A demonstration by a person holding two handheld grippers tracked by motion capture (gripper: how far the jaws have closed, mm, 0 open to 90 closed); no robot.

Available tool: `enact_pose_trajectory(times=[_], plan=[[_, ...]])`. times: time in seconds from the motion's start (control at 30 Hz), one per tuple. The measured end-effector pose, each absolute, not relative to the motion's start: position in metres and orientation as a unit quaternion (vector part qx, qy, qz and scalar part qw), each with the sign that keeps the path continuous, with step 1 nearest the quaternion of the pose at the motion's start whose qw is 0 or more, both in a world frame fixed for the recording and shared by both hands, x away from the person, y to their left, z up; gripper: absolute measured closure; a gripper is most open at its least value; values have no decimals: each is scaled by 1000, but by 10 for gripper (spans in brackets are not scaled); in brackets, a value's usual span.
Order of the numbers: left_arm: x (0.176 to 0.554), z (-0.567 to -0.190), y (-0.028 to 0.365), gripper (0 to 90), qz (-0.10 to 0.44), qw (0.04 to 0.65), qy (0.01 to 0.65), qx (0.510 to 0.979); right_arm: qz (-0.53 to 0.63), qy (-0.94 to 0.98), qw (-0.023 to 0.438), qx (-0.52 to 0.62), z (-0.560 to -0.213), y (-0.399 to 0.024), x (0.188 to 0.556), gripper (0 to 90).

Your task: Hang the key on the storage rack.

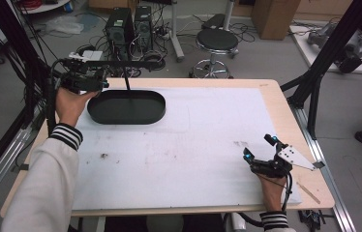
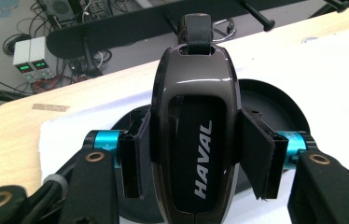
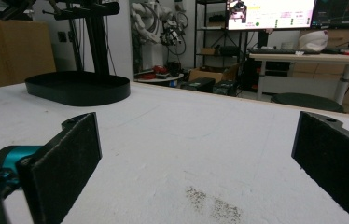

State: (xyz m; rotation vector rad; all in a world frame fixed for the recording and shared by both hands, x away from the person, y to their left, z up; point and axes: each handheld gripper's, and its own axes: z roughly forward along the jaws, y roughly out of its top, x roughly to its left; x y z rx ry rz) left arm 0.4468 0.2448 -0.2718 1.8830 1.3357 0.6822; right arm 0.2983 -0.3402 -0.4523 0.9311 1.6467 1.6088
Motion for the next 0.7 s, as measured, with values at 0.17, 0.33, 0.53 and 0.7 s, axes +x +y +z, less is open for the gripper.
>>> enact_pose_trajectory(times=[0.17, 0.33, 0.53, 0.7], plan=[[454, -269, 241, 488, 268, 362, 521, 725, 613, 627, 325, 353, -452, -341, 299, 4], [459, -267, 237, 488, 277, 360, 521, 723, 614, 628, 324, 353, -452, -341, 299, 4], [467, -270, 238, 488, 280, 354, 525, 721, 613, 628, 322, 355, -452, -341, 298, 3], [469, -275, 238, 488, 283, 352, 526, 721, 613, 627, 321, 356, -452, -341, 298, 4]])
